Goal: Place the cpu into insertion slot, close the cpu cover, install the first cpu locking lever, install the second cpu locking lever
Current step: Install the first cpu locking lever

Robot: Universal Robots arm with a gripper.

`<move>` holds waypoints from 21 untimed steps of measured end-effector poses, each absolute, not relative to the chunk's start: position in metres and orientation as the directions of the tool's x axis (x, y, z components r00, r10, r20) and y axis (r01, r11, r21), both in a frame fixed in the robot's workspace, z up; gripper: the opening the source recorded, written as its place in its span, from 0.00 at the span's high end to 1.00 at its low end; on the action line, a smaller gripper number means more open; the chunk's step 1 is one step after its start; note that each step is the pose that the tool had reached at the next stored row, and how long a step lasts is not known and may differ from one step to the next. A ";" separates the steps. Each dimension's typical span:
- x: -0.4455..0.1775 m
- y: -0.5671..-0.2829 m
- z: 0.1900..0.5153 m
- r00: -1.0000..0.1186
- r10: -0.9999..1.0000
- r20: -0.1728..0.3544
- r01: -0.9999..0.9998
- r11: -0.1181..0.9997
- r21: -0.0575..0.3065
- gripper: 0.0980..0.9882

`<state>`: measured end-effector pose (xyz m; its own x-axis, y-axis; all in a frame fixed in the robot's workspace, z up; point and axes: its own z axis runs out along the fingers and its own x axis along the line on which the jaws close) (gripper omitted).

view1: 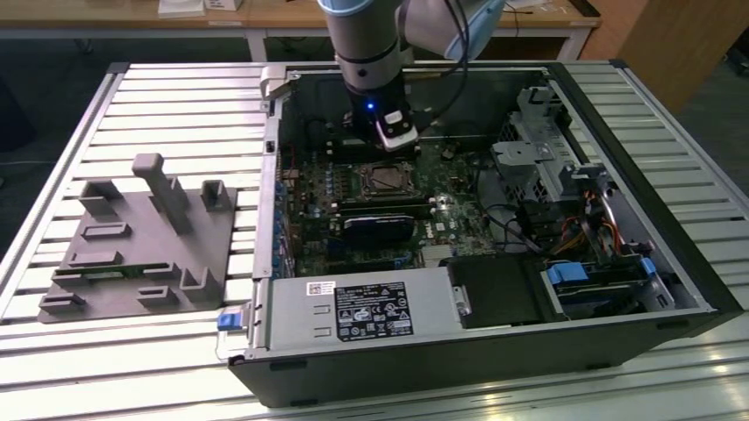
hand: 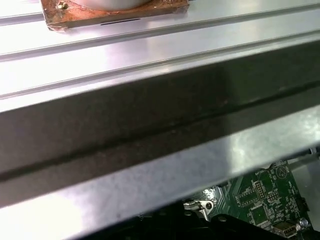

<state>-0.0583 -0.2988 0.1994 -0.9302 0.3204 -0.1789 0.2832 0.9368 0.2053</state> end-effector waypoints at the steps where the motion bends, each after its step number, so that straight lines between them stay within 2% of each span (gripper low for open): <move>1: -0.058 -0.299 0.199 -0.929 0.324 -0.179 0.286 0.936 0.205 0.99; 21: -0.058 -0.299 0.192 -0.912 0.365 -0.186 0.327 0.922 0.207 0.99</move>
<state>-0.0583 -0.2991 0.1919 -0.9124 0.3649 -0.1857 0.3266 0.9221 0.2074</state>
